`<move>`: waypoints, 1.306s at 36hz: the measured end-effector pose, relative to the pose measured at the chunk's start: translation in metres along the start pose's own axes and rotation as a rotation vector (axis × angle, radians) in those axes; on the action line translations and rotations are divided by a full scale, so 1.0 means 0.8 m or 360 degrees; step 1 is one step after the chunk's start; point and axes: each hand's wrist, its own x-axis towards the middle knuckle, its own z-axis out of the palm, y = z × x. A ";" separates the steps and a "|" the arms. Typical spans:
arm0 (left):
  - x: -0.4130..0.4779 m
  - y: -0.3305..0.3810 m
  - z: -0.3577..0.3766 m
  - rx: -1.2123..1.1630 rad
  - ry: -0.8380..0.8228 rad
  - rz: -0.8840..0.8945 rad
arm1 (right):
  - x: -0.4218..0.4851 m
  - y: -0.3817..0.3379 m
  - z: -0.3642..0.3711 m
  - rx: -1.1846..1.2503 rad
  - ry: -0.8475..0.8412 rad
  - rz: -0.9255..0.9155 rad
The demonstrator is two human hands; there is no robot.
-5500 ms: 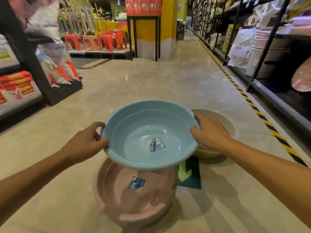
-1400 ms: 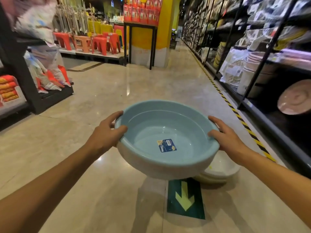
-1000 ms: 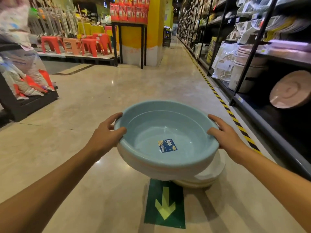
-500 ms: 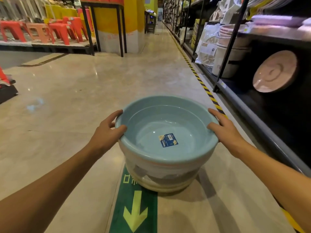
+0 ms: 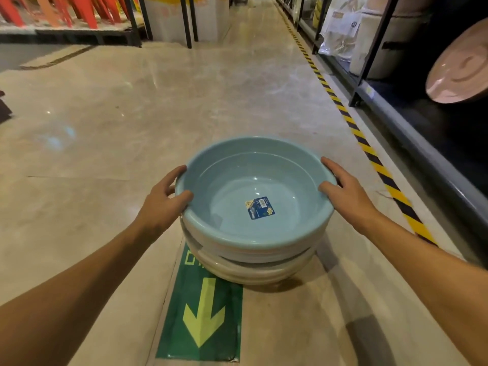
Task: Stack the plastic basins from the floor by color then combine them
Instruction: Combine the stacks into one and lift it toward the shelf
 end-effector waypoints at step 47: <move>0.012 -0.051 0.023 0.0188 0.0016 -0.0027 | -0.003 0.043 0.028 0.0119 -0.0161 0.0115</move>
